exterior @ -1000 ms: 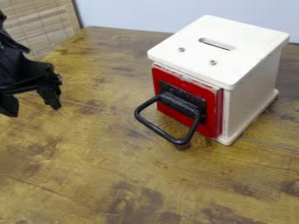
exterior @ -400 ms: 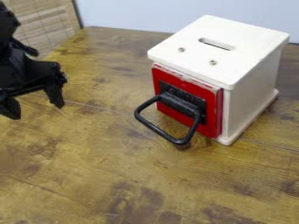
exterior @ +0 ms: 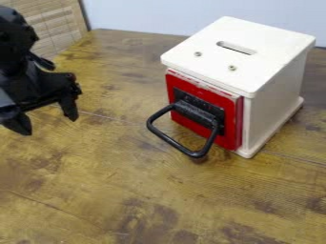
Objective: Close the drawer
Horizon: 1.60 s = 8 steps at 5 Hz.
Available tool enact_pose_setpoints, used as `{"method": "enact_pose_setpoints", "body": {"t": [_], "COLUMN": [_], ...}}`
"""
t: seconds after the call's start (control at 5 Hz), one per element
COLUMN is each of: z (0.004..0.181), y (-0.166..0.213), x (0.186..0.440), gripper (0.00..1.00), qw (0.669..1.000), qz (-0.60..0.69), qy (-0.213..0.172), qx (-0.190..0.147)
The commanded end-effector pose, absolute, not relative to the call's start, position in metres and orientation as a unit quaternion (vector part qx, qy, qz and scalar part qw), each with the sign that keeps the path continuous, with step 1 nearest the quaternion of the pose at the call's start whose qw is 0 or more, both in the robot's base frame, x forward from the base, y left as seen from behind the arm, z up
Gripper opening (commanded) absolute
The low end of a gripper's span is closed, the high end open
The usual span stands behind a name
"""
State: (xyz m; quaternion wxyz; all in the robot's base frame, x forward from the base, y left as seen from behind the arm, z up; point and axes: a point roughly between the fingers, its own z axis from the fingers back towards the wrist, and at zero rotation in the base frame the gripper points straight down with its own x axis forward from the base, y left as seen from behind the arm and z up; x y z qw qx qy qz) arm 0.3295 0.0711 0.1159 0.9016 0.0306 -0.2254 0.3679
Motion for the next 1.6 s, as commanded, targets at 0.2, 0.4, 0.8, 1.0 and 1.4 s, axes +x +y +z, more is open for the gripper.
{"method": "enact_pose_setpoints", "body": {"t": [0.2, 0.4, 0.8, 1.0, 1.4], "z": [0.129, 0.126, 0.116, 0.113, 0.124], "y": [0.052, 0.05, 0.055, 0.06, 0.073], "x": [0.336, 0.343, 0.343, 0.333, 0.337], "gripper": [1.0, 1.0, 1.0, 1.0, 1.0], "qw": [0.894, 0.886, 0.871, 0.877, 0.872], "qz": [0.373, 0.391, 0.422, 0.405, 0.404], "qy": [-0.246, -0.246, -0.246, -0.256, -0.272], "qx": [0.034, 0.041, 0.047, 0.045, 0.039]}}
